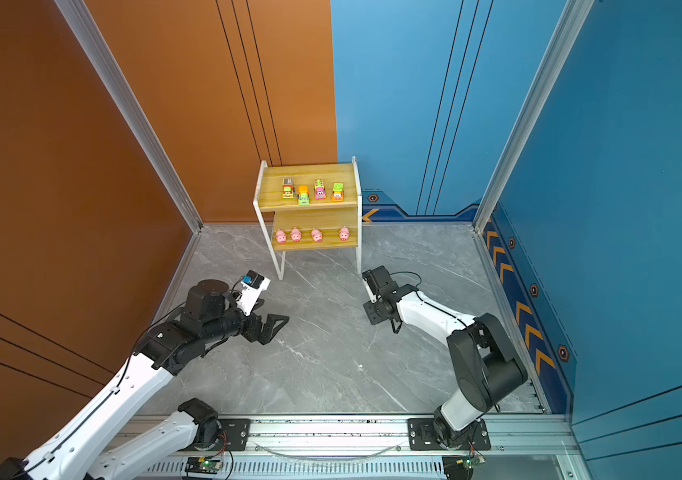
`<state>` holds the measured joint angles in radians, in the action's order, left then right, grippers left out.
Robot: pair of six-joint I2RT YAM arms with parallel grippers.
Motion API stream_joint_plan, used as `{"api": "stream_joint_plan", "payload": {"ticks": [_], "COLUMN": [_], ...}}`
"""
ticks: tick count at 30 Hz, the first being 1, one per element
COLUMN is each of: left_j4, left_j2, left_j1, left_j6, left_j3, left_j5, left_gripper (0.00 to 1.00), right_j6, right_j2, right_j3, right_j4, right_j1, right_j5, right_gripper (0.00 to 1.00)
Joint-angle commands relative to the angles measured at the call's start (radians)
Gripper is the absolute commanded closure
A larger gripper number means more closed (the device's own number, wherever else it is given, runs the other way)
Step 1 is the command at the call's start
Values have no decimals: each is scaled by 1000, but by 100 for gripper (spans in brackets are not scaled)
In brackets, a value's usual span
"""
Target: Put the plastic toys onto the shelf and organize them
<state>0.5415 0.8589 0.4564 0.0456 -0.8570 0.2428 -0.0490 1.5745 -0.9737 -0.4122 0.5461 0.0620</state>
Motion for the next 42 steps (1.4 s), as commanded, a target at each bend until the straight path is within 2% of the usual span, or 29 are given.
{"api": "stream_joint_plan", "payload": {"ticks": [1,7,12,15,19,32,37,42], "left_j4": [-3,-15,-20,-21,-27,-41,-44,-46], "left_j2": [-24,-51,-68,-78,-83,-64,-65,-63], "left_j1": [-46,-176,-272,-299,-315,-337,-339,-339], "left_j6": [14,65,98,107,111,125,125,127], "left_j3": [1,-8,-8,-8,-4,-4,-4,-4], "left_j5": [-18,-42,-86,-93,-91,-53,-51,-47], "left_gripper": [2,2,2,2,2,2,2,2], "right_j6": [-37,-85,-82,-76,-65,-40,-41,-32], "right_j2": [-36,112,287,367,374,294,287,292], "right_j3": [-30,-158,-289,-332,-302,-39,24,41], "right_j4": [-32,-1,29,70,183,620,763,800], "right_j1": [106,329,417,437,455,460,459,448], "right_j5": [30,53,61,69,80,101,49,22], "right_gripper": [78,78,77,76,74,60,61,66]}}
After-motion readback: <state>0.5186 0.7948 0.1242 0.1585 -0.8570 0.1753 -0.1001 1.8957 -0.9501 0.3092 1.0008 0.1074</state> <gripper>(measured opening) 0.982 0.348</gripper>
